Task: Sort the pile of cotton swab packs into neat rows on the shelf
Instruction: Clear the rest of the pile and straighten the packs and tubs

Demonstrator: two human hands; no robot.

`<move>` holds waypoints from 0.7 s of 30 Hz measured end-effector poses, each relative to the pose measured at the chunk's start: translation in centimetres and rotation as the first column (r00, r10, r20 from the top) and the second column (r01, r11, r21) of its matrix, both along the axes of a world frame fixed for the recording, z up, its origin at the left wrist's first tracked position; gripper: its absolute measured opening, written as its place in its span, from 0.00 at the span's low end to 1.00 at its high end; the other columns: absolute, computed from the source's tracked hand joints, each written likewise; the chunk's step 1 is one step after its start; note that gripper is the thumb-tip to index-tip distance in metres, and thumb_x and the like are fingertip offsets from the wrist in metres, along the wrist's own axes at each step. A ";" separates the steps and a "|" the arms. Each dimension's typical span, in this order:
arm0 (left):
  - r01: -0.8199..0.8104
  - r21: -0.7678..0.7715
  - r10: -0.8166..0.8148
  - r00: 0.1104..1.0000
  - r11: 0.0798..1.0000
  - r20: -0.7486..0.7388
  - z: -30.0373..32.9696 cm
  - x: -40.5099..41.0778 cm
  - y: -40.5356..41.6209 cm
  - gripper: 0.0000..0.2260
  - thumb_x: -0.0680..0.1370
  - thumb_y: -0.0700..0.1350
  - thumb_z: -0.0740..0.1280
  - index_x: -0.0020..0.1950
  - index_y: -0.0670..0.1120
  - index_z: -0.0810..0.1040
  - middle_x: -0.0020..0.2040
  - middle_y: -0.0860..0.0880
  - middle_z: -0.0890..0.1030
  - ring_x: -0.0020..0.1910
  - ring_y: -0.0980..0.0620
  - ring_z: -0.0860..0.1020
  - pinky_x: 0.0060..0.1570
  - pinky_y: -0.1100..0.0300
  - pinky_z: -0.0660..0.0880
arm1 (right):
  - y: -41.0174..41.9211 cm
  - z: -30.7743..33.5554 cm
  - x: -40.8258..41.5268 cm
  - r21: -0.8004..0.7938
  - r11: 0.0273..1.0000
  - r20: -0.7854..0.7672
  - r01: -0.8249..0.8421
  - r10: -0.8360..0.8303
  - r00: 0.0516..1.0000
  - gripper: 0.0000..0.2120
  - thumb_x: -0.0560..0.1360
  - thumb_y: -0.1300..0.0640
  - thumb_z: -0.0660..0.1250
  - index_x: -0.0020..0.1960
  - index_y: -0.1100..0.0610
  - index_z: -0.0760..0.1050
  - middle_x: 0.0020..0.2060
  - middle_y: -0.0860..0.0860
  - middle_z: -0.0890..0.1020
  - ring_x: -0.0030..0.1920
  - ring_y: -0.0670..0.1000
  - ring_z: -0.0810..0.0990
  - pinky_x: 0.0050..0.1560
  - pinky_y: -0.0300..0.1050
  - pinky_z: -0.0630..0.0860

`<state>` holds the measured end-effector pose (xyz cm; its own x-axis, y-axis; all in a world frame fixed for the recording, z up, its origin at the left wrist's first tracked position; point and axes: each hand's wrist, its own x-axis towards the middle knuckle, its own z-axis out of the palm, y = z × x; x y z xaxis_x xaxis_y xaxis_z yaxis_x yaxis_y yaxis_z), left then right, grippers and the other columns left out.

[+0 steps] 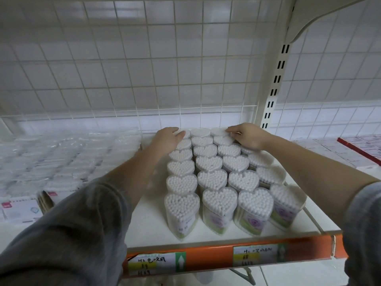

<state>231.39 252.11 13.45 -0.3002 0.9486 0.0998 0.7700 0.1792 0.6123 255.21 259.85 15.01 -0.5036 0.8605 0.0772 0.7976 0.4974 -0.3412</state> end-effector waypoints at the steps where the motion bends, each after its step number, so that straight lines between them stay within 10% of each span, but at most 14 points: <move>1: -0.003 0.011 0.003 1.000 1.000 0.002 -0.1 -0.1 -0.2 0.23 0.81 0.55 0.58 0.72 0.44 0.67 0.71 0.46 0.70 0.66 0.47 0.71 0.63 0.59 0.64 | -0.1 0.0 0.2 0.009 1.000 -0.011 0.004 -0.004 1.000 0.18 0.82 0.58 0.54 0.69 0.54 0.70 0.70 0.51 0.70 0.69 0.53 0.68 0.64 0.39 0.63; 10: -0.050 -0.080 0.057 0.995 0.996 0.083 0.5 -1.3 -2.4 0.17 0.75 0.55 0.67 0.58 0.46 0.77 0.51 0.49 0.78 0.56 0.47 0.76 0.58 0.57 0.70 | -2.2 0.2 1.3 0.107 0.993 0.033 -0.053 0.050 0.998 0.16 0.81 0.55 0.57 0.67 0.52 0.73 0.66 0.50 0.75 0.67 0.51 0.71 0.62 0.38 0.64; 17: -0.042 -0.075 0.050 0.993 0.996 0.104 0.5 -0.2 -3.0 0.22 0.77 0.53 0.65 0.67 0.41 0.72 0.64 0.43 0.76 0.63 0.44 0.74 0.61 0.54 0.70 | -3.7 0.2 1.3 0.107 0.991 0.054 -0.074 0.069 0.996 0.16 0.81 0.55 0.57 0.67 0.54 0.72 0.65 0.51 0.76 0.66 0.52 0.71 0.64 0.39 0.64; 21: -0.047 -0.018 0.047 0.999 0.999 0.012 1.0 -0.1 -4.2 0.10 0.79 0.53 0.62 0.47 0.48 0.76 0.50 0.46 0.78 0.58 0.45 0.74 0.53 0.59 0.66 | -4.7 0.0 1.7 0.099 0.993 0.024 -0.065 0.063 0.998 0.16 0.80 0.53 0.58 0.67 0.51 0.73 0.60 0.52 0.80 0.62 0.52 0.76 0.63 0.43 0.69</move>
<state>231.27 247.89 14.50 -0.3455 0.9351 0.0790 0.7528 0.2260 0.6183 256.88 255.11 15.06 -0.5599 0.8149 0.1499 0.7694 0.5785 -0.2708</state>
